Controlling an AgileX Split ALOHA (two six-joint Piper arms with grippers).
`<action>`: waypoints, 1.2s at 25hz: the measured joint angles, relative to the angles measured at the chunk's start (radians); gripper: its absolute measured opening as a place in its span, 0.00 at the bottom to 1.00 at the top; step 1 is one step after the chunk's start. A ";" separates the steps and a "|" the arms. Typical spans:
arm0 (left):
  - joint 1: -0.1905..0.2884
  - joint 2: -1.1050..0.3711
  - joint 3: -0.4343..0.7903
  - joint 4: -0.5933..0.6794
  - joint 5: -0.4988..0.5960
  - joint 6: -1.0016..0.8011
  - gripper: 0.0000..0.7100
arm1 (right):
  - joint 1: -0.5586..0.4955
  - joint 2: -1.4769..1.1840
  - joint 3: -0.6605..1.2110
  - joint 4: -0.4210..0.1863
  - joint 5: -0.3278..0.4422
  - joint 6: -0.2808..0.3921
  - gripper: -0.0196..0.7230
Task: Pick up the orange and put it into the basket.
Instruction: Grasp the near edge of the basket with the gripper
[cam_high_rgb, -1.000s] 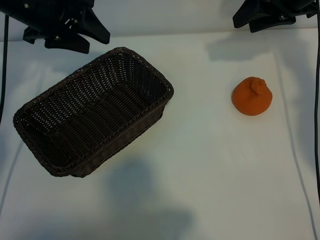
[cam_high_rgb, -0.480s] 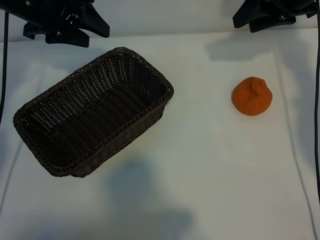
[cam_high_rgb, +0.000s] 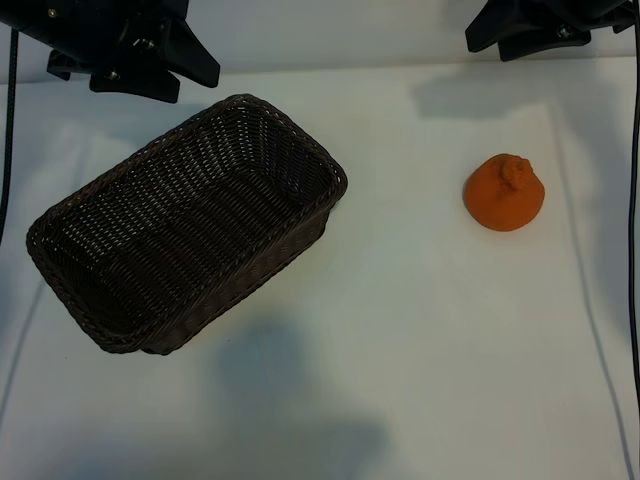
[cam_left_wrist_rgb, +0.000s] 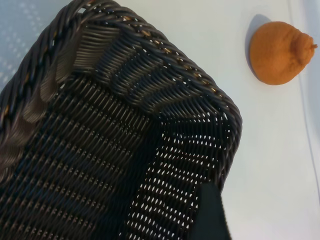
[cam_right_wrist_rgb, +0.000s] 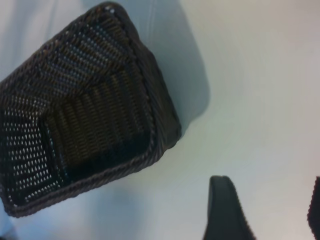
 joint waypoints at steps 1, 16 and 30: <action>0.000 0.000 0.000 0.000 0.000 -0.007 0.79 | 0.000 0.000 0.000 0.000 -0.003 0.000 0.58; 0.136 -0.027 0.000 0.154 0.061 -0.255 0.79 | 0.000 0.000 0.000 -0.007 -0.002 -0.018 0.58; 0.152 -0.047 0.000 0.242 0.061 -0.468 0.79 | 0.000 0.000 0.000 -0.008 -0.002 -0.018 0.58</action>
